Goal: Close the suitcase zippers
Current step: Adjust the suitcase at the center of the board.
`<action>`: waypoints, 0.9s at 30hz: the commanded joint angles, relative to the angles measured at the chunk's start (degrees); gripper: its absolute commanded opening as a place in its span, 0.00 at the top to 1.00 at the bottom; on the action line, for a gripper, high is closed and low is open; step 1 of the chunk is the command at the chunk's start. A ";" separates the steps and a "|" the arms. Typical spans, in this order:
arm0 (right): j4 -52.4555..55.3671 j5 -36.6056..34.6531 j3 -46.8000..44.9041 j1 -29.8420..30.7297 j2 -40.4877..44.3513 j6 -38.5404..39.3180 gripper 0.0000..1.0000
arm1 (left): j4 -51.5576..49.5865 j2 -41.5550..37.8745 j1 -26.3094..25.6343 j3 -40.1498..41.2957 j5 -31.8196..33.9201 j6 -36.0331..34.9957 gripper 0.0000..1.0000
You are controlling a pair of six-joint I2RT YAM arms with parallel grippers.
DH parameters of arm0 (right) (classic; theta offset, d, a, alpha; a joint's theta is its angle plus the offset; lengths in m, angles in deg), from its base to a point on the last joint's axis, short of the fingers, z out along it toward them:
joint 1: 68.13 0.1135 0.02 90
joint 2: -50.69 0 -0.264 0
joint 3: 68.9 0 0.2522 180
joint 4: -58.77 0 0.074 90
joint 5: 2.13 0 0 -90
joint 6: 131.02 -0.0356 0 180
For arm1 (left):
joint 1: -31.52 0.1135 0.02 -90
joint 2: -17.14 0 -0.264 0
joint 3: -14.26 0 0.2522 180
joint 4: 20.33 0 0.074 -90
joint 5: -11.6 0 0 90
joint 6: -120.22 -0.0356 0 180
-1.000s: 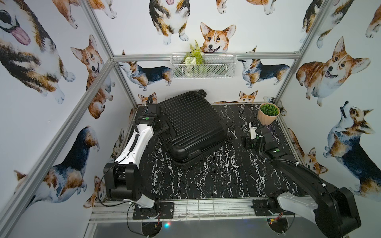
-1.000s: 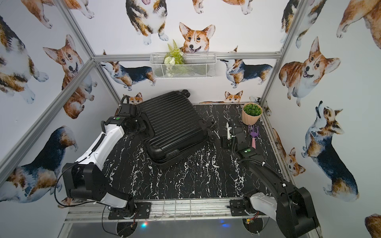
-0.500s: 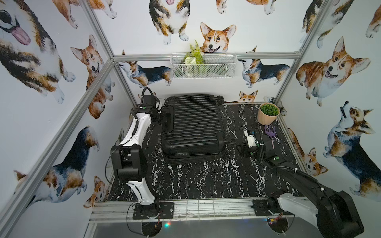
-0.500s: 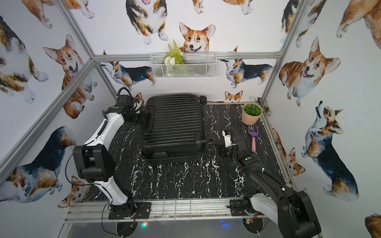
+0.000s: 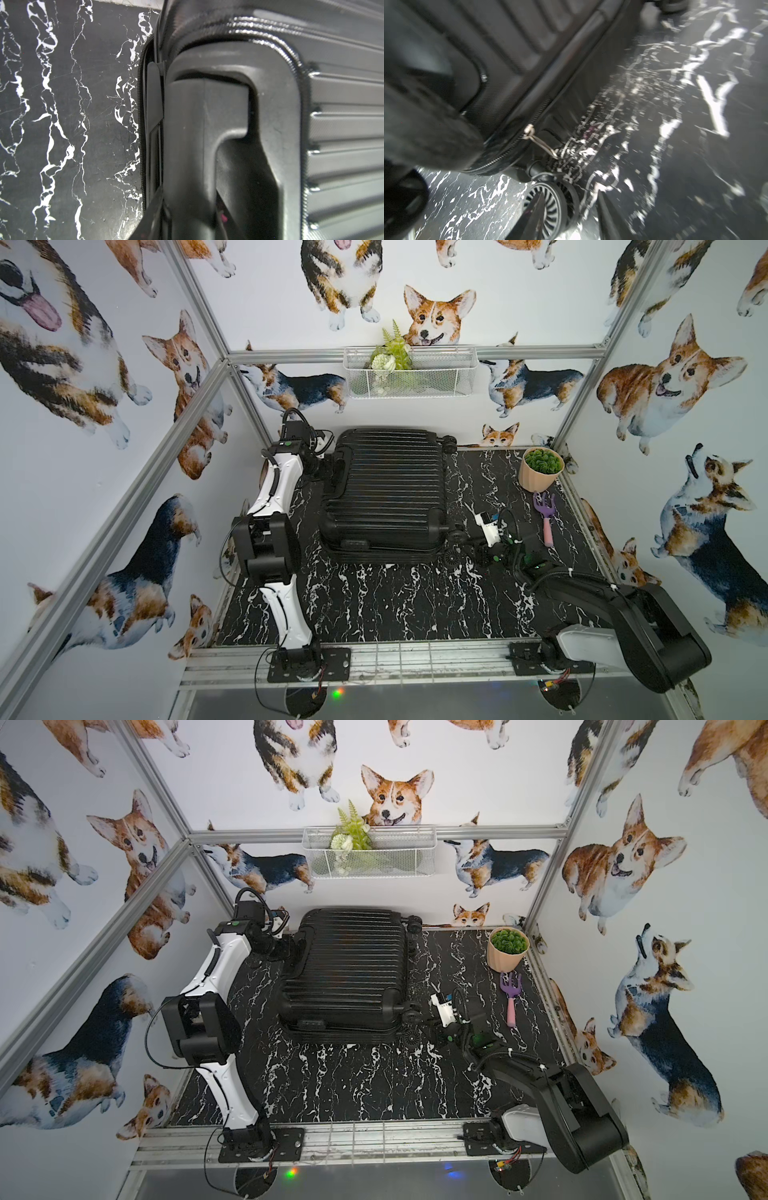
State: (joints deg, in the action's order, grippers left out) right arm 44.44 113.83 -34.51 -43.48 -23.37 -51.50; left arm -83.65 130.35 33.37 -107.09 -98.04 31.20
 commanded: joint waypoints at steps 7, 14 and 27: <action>-19.62 2.68 1.04 2.30 -11.01 2.55 0.60 | -0.97 4.03 0.11 -6.19 -9.13 -0.97 0.77; -23.27 4.57 2.36 2.68 -16.14 2.85 0.60 | -1.14 4.26 0.09 -6.23 -9.91 -0.66 0.76; -25.02 9.30 4.34 3.34 -20.60 3.54 0.68 | -1.59 4.54 0.11 -6.01 -9.62 0.08 0.76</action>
State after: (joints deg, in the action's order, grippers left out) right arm 23.11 120.91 -30.82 -40.27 -43.13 -48.94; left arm -85.81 134.74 33.48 -112.62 -100.73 29.23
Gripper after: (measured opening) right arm 0.327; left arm 0.329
